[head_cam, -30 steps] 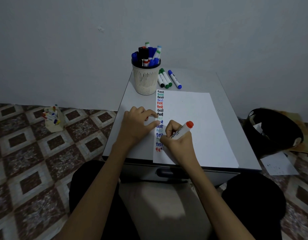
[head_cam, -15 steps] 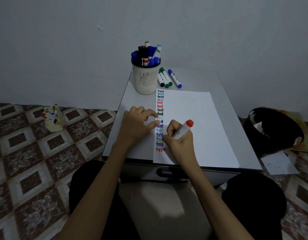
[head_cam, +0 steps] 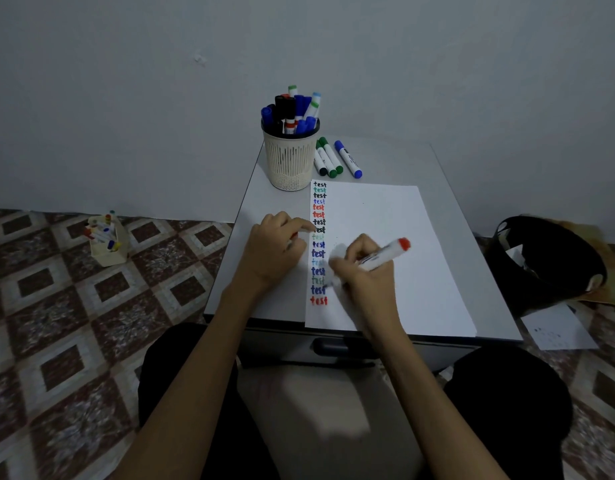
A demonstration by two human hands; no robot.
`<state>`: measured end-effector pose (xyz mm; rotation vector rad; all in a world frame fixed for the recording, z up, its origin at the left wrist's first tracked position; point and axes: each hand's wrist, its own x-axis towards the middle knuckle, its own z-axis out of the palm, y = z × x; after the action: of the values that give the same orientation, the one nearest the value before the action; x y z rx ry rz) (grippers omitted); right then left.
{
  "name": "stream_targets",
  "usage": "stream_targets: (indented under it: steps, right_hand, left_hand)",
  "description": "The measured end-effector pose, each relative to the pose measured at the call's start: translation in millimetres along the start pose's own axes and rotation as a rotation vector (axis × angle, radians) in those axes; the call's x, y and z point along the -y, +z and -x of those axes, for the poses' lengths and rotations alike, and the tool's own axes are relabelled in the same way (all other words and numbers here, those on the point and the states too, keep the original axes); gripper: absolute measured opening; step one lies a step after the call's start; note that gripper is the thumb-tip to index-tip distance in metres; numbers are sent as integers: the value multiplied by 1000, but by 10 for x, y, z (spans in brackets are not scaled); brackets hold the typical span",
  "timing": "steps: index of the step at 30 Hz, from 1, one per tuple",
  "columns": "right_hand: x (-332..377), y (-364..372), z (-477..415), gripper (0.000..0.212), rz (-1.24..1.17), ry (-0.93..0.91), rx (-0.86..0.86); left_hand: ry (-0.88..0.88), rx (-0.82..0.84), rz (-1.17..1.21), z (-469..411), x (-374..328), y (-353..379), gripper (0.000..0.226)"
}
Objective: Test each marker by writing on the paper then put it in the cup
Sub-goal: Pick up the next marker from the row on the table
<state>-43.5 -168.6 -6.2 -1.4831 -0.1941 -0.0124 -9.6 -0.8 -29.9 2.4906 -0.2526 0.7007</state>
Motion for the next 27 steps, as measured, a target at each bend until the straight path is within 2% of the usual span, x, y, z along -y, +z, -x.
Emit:
stream_targets:
  steps: [3,7,9,11,14,20,23,27]
  right_hand:
    - [103,-49,-48,32,-318,76,-64]
    - [157,-90,-171,8,-384,94,-37]
    - [193,-120,-248,18,-411,129,-24]
    - [239,-160,-311,18,-342,122,-17]
    - [249,-217,-364,14,-244,92,-17]
    - [197,-275,-418,9,-199,101,12]
    - [183,-249,-439,10,-165,118,72]
    - [166,-250,-476,15,-42,138,250]
  left_hand:
    - [-21,52,160,-2,-6,-31,43]
    - [-70,82,361,13,-54,-99,46]
    - [-189,75,516,20,-46,-151,48]
    - [-258,52,618,27,-36,-193,39]
    - [-249,45,650,32,-46,-232,28]
    - [-162,27,648,24,-29,-246,30]
    - [-221,49,710,25,-63,-251,27]
    - [-301,36,790,26,-72,-262,19]
